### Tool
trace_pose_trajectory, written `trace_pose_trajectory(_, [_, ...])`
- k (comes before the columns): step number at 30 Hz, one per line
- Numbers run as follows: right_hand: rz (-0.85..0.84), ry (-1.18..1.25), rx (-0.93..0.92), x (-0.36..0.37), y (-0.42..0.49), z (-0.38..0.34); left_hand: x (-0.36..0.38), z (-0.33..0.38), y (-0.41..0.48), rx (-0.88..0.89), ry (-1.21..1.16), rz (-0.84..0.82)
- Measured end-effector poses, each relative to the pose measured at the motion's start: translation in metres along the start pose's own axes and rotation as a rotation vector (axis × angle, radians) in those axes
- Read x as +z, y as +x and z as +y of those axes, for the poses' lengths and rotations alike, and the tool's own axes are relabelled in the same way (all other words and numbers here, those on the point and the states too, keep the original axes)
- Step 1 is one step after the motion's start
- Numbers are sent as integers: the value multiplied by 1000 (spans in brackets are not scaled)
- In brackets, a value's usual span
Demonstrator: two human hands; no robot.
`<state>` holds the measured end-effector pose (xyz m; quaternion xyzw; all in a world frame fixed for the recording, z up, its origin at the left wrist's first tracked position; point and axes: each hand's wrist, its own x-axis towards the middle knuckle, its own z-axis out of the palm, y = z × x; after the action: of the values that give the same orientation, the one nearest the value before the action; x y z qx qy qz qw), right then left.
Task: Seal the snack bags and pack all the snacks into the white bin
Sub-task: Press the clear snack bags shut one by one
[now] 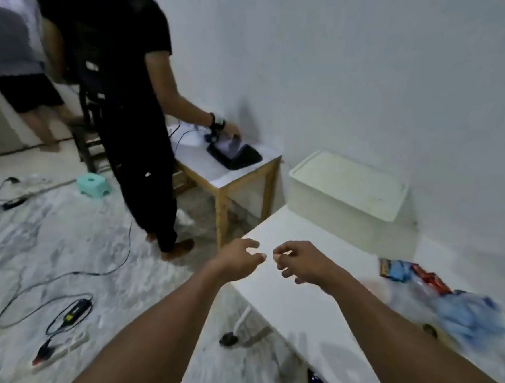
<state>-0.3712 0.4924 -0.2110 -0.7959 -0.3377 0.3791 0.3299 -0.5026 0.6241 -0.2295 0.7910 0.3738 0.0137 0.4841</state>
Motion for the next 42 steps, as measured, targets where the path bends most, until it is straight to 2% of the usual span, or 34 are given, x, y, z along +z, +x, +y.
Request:
trace_pose_trajectory(7, [322,57,21,-159,-58,51,74,157,25,275,86,-79])
trace_pose_trajectory(12, [474,53,41,-234,-74,84,114,206,44,360,149,-60])
trace_pose_trajectory(16, [571,66,60,-263,-68,107,125,212,64,346,186,-61])
trace_pose_trajectory(22, [622,72,107,-282,-13,132,115,214,127,330,224,-20])
trace_pose_trajectory(37, [739,74,331,-297,193,173,91,195,379,346,499,-91])
trace_pose_trajectory(42, [784,75,394,-301,241,186,86,182,441,305,589,-28])
